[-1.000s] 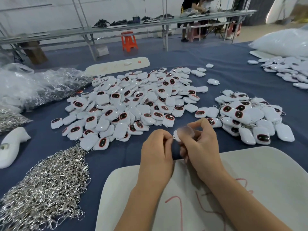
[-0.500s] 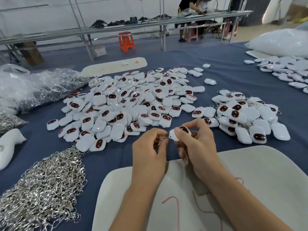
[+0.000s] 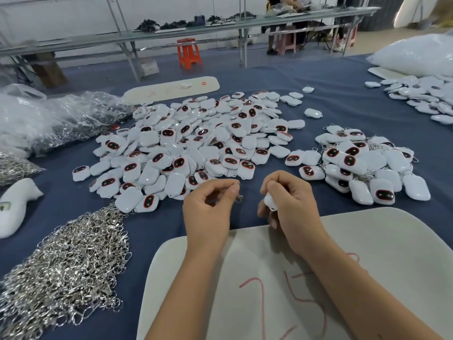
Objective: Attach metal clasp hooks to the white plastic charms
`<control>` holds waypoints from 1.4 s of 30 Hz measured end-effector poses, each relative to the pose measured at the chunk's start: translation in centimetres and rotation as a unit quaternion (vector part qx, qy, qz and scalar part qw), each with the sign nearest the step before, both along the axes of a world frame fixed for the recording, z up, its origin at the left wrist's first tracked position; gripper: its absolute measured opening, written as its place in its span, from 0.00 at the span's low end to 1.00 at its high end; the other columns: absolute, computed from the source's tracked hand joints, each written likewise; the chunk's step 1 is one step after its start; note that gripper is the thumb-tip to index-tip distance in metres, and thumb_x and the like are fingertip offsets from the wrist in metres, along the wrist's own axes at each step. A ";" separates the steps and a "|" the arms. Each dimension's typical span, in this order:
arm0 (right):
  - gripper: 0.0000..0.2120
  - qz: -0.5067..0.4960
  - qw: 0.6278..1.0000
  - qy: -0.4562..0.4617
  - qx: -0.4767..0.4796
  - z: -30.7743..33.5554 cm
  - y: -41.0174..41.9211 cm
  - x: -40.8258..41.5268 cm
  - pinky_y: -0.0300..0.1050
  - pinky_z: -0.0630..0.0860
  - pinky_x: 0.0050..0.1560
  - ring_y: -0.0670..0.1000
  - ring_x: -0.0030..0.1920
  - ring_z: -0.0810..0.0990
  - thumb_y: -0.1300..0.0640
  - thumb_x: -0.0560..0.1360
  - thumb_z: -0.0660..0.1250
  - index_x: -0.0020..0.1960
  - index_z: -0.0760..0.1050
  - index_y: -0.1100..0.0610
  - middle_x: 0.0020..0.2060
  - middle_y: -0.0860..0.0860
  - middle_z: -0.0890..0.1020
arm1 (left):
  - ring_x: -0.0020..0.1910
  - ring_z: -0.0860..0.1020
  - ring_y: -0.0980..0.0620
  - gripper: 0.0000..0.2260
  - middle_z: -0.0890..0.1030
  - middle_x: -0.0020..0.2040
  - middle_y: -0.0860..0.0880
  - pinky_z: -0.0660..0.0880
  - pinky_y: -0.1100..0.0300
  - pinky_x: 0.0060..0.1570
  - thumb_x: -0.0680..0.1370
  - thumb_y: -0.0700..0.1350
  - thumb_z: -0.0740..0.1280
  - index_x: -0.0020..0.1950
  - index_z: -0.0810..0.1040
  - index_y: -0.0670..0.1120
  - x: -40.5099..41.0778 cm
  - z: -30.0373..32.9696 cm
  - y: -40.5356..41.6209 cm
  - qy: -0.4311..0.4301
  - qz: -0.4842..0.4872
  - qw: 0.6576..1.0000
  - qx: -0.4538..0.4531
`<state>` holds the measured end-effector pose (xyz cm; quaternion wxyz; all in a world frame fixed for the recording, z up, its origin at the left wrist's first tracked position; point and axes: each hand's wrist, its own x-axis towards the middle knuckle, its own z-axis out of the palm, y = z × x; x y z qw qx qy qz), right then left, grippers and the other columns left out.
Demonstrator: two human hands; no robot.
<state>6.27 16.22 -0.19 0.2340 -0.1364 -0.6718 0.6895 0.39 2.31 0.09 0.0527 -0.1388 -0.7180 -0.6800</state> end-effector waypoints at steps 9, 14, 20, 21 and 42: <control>0.06 -0.031 0.967 0.048 0.248 -0.3 -0.9 -0.1 0.37 0.74 0.41 0.46 0.37 0.81 0.63 0.78 0.74 0.46 0.83 0.52 0.37 0.44 0.84 | 0.44 0.84 0.50 0.06 0.87 0.41 0.52 0.80 0.57 0.48 0.77 0.36 0.74 0.47 0.88 0.47 0.5 0.1 0.2 0.001 -0.034 0.999 -0.021; 0.08 -0.034 0.969 0.048 0.240 -0.4 -0.7 -0.1 0.38 0.75 0.42 0.47 0.38 0.82 0.66 0.76 0.74 0.44 0.84 0.54 0.37 0.44 0.84 | 0.40 0.83 0.54 0.05 0.86 0.39 0.53 0.77 0.66 0.42 0.75 0.35 0.75 0.46 0.87 0.45 0.6 0.0 0.1 0.036 -0.033 0.998 -0.045; 0.08 0.000 0.981 0.033 0.192 -0.3 -0.4 -0.1 0.37 0.74 0.39 0.45 0.32 0.81 0.65 0.78 0.73 0.45 0.85 0.53 0.38 0.44 0.85 | 0.36 0.80 0.58 0.04 0.84 0.37 0.50 0.76 0.66 0.40 0.74 0.35 0.76 0.43 0.85 0.44 0.3 0.1 -0.2 0.035 -0.045 0.998 -0.038; 0.09 0.001 0.982 0.031 0.188 -0.3 -0.4 -0.1 0.38 0.74 0.39 0.45 0.32 0.80 0.65 0.78 0.73 0.45 0.85 0.53 0.38 0.43 0.85 | 0.36 0.80 0.57 0.04 0.85 0.37 0.49 0.77 0.65 0.40 0.74 0.35 0.76 0.43 0.85 0.43 0.3 0.1 -0.2 0.029 -0.053 0.998 -0.034; 0.08 0.036 0.992 0.023 0.120 -0.1 0.0 0.1 0.38 0.75 0.32 0.52 0.27 0.79 0.64 0.80 0.71 0.46 0.85 0.55 0.31 0.48 0.81 | 0.38 0.80 0.57 0.07 0.83 0.40 0.52 0.77 0.65 0.43 0.81 0.37 0.68 0.46 0.82 0.47 -0.2 -0.2 -0.8 0.017 -0.161 0.986 -0.039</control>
